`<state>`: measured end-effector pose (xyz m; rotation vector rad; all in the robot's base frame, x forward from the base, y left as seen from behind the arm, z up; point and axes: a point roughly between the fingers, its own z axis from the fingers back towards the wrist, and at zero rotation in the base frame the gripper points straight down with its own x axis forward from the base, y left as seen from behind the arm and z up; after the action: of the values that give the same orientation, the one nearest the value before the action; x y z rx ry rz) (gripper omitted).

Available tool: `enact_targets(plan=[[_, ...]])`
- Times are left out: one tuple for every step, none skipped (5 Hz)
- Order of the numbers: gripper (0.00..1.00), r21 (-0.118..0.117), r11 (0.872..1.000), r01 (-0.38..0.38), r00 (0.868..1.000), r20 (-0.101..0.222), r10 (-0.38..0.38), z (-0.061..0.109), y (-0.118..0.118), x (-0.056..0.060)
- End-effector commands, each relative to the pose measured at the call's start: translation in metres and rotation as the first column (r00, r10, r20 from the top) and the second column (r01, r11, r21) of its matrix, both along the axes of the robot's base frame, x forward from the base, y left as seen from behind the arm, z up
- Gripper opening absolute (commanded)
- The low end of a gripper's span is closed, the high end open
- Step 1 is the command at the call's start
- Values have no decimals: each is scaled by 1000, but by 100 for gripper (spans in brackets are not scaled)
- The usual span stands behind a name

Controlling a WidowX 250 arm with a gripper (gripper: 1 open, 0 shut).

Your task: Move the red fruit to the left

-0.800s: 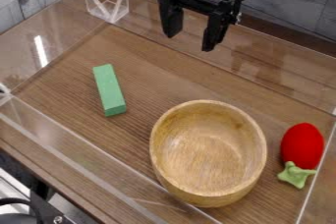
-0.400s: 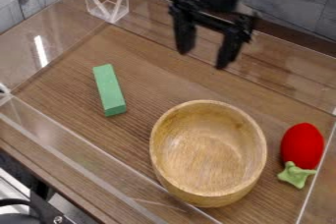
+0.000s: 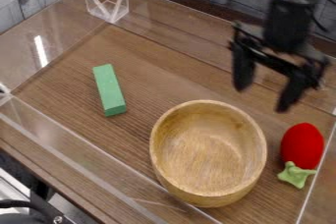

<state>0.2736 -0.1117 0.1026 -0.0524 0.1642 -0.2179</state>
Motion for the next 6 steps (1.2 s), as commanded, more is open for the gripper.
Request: enact_targets(plan=[[100, -35, 999, 34, 997, 67, -32, 6, -21, 1], [100, -49, 999, 10, 997, 75, -6, 2, -32, 5], [100, -57, 998, -9, 997, 79, 13, 1, -37, 10], [100, -61, 997, -42, 996, 74, 47, -13, -37, 10], [100, -66, 995, -69, 995, 73, 74, -28, -35, 9], [100, -73, 994, -81, 993, 80, 86, -36, -34, 11]])
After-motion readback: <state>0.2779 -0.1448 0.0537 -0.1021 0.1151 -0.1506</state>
